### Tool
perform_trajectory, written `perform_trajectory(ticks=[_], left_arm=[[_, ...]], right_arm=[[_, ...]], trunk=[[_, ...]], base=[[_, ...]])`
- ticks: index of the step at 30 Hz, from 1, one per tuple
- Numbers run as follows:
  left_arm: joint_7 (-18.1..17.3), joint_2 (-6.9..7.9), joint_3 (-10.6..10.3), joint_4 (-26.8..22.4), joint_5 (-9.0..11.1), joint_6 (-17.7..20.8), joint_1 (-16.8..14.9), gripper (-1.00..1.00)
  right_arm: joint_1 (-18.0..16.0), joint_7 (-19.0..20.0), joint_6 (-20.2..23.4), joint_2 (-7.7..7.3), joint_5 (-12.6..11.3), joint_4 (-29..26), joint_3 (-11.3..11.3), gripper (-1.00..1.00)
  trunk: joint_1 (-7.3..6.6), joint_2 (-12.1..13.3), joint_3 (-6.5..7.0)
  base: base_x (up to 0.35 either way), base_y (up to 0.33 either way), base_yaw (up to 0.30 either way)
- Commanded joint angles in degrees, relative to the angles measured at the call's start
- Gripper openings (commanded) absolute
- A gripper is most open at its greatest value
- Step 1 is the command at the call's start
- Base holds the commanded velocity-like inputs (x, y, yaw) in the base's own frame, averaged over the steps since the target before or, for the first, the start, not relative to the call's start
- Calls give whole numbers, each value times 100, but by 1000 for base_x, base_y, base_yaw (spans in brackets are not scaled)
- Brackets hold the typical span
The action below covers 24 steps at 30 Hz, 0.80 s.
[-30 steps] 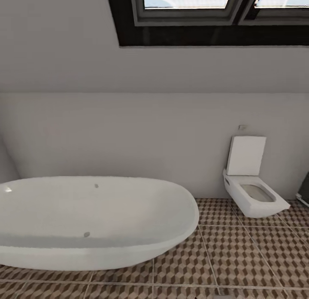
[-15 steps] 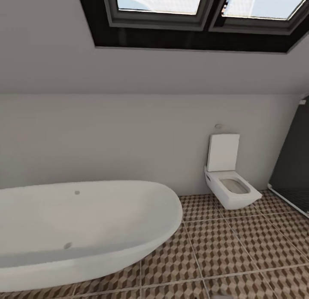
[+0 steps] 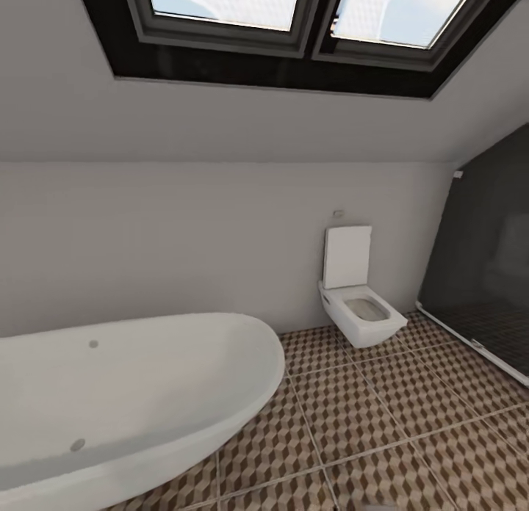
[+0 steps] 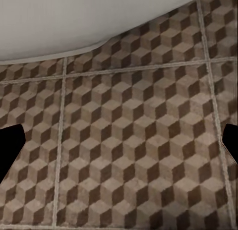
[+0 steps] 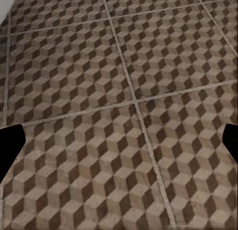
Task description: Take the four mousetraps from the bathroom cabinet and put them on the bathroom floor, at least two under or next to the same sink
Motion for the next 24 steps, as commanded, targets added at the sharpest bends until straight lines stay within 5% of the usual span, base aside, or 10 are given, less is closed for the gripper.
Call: perform_trajectory(ticks=[1, 24], left_arm=[[4, -1, 5, 0, 11, -20, -2, 100], [4, -1, 5, 3, 11, -20, -2, 100]], right_arm=[[-5, -6, -19, 1, 3, 6, 4, 100], [-4, -2, -19, 1, 3, 6, 6, 100]], trunk=[[0, -3, -6], [0, -3, -5]], base=[[0, 0, -290], [0, 0, -292]])
